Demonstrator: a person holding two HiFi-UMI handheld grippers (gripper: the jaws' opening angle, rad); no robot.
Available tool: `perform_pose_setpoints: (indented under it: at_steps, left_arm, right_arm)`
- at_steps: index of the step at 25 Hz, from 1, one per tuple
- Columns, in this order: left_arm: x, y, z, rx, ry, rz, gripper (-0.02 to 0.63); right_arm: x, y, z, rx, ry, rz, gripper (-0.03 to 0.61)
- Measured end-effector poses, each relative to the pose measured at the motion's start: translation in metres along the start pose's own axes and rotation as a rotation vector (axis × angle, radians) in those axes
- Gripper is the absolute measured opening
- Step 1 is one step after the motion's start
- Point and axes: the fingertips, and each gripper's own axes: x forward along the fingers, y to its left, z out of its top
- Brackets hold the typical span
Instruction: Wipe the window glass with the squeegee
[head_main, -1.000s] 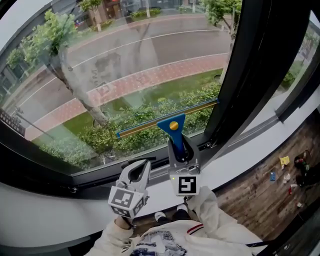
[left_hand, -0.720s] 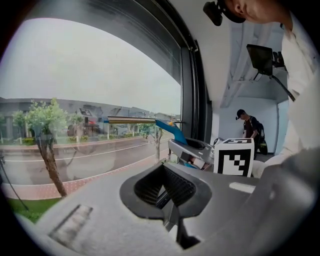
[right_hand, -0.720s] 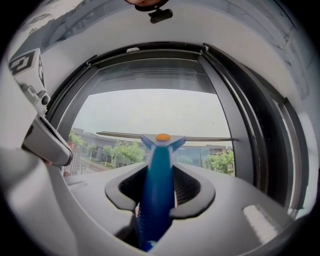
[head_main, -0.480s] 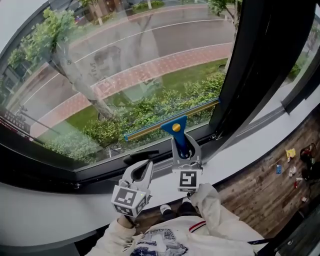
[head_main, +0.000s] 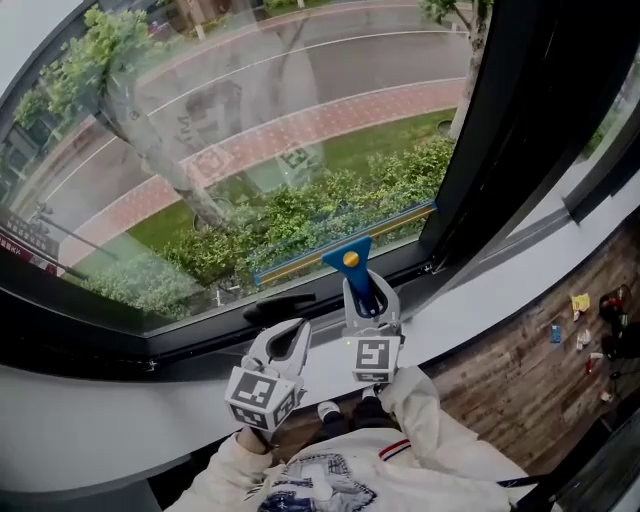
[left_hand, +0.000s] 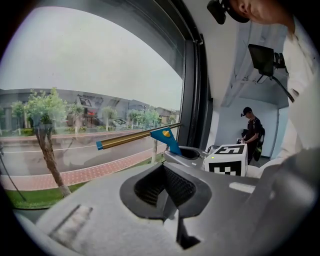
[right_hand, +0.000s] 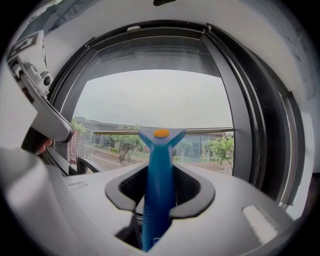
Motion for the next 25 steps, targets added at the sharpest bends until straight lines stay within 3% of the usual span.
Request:
perform_pose_setpoints:
  at_steps: [25]
  left_arm:
    - [-0.001, -0.001, -0.009, -0.039, 0.02, -0.011, 0.0]
  right_arm:
    - [-0.003, 0.01, -0.06, 0.057, 0.246, 0.002, 0.133]
